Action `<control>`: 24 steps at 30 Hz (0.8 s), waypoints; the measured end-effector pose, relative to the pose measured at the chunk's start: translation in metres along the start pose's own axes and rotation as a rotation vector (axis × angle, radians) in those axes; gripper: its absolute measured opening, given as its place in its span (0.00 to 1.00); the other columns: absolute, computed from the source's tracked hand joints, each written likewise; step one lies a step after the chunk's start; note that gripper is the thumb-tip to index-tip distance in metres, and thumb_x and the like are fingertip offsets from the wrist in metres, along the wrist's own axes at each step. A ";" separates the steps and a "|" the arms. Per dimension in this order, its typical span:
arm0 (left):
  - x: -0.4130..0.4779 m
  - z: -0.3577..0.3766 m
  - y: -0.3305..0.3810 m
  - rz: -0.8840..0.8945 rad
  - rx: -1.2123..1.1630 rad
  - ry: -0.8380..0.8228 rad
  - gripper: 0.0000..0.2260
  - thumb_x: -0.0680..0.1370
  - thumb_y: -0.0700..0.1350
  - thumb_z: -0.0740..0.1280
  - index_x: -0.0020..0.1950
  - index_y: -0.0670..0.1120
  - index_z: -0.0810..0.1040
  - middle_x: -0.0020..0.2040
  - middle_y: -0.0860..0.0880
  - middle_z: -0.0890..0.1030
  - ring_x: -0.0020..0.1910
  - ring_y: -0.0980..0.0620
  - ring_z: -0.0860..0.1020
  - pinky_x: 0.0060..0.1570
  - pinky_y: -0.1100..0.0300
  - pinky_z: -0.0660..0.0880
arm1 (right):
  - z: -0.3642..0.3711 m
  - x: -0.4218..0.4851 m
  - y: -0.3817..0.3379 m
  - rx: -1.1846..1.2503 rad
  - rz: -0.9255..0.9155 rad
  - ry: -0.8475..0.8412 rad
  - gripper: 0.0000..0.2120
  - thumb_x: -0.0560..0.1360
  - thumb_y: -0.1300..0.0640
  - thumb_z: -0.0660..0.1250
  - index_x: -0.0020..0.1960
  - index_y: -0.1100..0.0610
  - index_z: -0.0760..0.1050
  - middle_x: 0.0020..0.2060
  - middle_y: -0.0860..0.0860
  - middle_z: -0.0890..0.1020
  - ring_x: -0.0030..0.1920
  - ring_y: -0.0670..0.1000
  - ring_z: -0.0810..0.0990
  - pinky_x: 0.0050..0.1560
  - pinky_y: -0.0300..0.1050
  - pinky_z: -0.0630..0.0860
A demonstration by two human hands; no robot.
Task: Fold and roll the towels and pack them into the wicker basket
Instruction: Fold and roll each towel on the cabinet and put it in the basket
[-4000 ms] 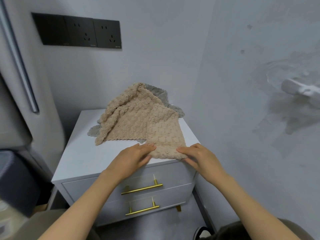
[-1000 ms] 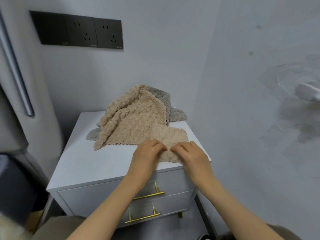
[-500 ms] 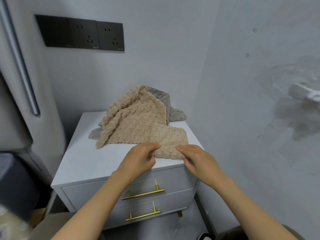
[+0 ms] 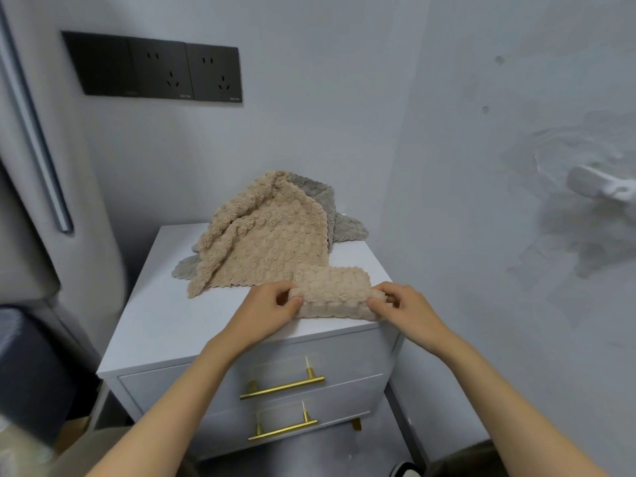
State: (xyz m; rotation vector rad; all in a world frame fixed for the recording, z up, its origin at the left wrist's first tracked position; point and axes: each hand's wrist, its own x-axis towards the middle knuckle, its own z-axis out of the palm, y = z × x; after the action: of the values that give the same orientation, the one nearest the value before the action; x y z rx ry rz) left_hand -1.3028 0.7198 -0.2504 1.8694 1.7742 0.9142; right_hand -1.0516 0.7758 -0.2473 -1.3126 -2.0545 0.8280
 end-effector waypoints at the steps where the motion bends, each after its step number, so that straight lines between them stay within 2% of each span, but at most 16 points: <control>1: 0.000 0.000 0.000 -0.032 0.000 0.002 0.13 0.77 0.47 0.64 0.34 0.43 0.72 0.28 0.52 0.68 0.28 0.56 0.65 0.32 0.60 0.61 | -0.001 0.000 0.000 0.041 0.038 -0.010 0.05 0.76 0.53 0.67 0.50 0.53 0.79 0.29 0.45 0.73 0.32 0.40 0.70 0.37 0.34 0.64; 3: -0.001 0.002 -0.001 -0.096 -0.010 0.016 0.15 0.76 0.48 0.64 0.33 0.44 0.68 0.28 0.50 0.67 0.28 0.55 0.64 0.32 0.59 0.60 | -0.001 0.000 -0.002 0.092 0.129 -0.021 0.09 0.76 0.50 0.68 0.52 0.54 0.78 0.25 0.42 0.72 0.31 0.39 0.71 0.38 0.34 0.64; 6: 0.001 0.003 0.001 -0.177 -0.040 0.028 0.14 0.75 0.48 0.65 0.32 0.45 0.68 0.28 0.49 0.67 0.28 0.53 0.65 0.32 0.59 0.60 | 0.002 0.003 -0.004 0.081 0.229 0.023 0.10 0.73 0.47 0.70 0.49 0.51 0.78 0.32 0.45 0.80 0.40 0.45 0.77 0.42 0.38 0.69; 9: 0.004 0.007 0.005 -0.246 -0.010 0.071 0.14 0.74 0.50 0.66 0.33 0.46 0.68 0.28 0.50 0.69 0.29 0.53 0.67 0.32 0.59 0.61 | 0.007 0.009 -0.003 -0.031 0.296 0.115 0.09 0.70 0.44 0.71 0.45 0.47 0.76 0.37 0.47 0.80 0.45 0.50 0.78 0.49 0.45 0.73; 11: 0.006 0.010 0.007 -0.285 0.085 0.111 0.13 0.74 0.54 0.65 0.36 0.47 0.70 0.32 0.53 0.73 0.33 0.54 0.71 0.32 0.60 0.64 | 0.012 0.011 -0.004 -0.098 0.298 0.166 0.10 0.69 0.43 0.70 0.45 0.47 0.75 0.37 0.45 0.80 0.47 0.51 0.78 0.53 0.49 0.74; 13: 0.007 0.011 0.011 -0.304 0.173 0.142 0.11 0.74 0.56 0.64 0.43 0.49 0.72 0.37 0.54 0.77 0.38 0.53 0.75 0.34 0.60 0.67 | 0.014 0.011 -0.006 -0.160 0.277 0.207 0.10 0.70 0.43 0.69 0.45 0.47 0.73 0.37 0.44 0.79 0.46 0.51 0.78 0.52 0.48 0.74; 15: 0.007 0.013 0.012 -0.283 0.236 0.176 0.11 0.73 0.57 0.63 0.46 0.50 0.71 0.39 0.53 0.78 0.40 0.52 0.76 0.35 0.59 0.69 | 0.016 0.009 -0.008 -0.246 0.202 0.264 0.10 0.71 0.43 0.68 0.47 0.46 0.71 0.35 0.44 0.77 0.44 0.51 0.77 0.45 0.47 0.73; 17: 0.008 0.016 0.011 -0.184 0.267 0.234 0.10 0.73 0.54 0.64 0.49 0.50 0.70 0.42 0.53 0.76 0.44 0.51 0.74 0.37 0.57 0.71 | 0.018 0.007 -0.008 -0.331 0.052 0.353 0.10 0.71 0.47 0.68 0.50 0.46 0.72 0.36 0.44 0.75 0.44 0.50 0.74 0.40 0.45 0.71; 19: 0.008 0.021 0.009 0.001 0.287 0.306 0.08 0.73 0.47 0.65 0.52 0.51 0.72 0.46 0.53 0.74 0.48 0.51 0.71 0.42 0.56 0.71 | 0.024 0.008 -0.007 -0.389 -0.151 0.401 0.10 0.73 0.54 0.68 0.53 0.46 0.74 0.42 0.44 0.75 0.47 0.50 0.72 0.40 0.45 0.71; 21: 0.008 0.026 0.007 0.202 0.320 0.347 0.09 0.73 0.40 0.66 0.52 0.51 0.75 0.47 0.52 0.74 0.48 0.50 0.71 0.44 0.57 0.69 | 0.030 0.008 -0.007 -0.440 -0.368 0.423 0.12 0.73 0.61 0.65 0.53 0.49 0.78 0.45 0.46 0.78 0.47 0.50 0.73 0.39 0.44 0.73; 24: 0.006 0.033 0.009 0.393 0.329 0.336 0.10 0.72 0.35 0.68 0.49 0.49 0.79 0.45 0.52 0.77 0.45 0.50 0.73 0.40 0.57 0.71 | 0.039 0.005 -0.006 -0.527 -0.578 0.390 0.12 0.73 0.59 0.62 0.52 0.51 0.82 0.47 0.46 0.82 0.46 0.49 0.76 0.40 0.41 0.75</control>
State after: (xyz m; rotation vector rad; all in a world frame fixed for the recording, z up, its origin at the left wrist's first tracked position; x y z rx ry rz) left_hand -1.2740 0.7292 -0.2664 2.4568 1.8696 1.1932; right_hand -1.0859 0.7709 -0.2679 -0.9248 -2.2099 -0.2229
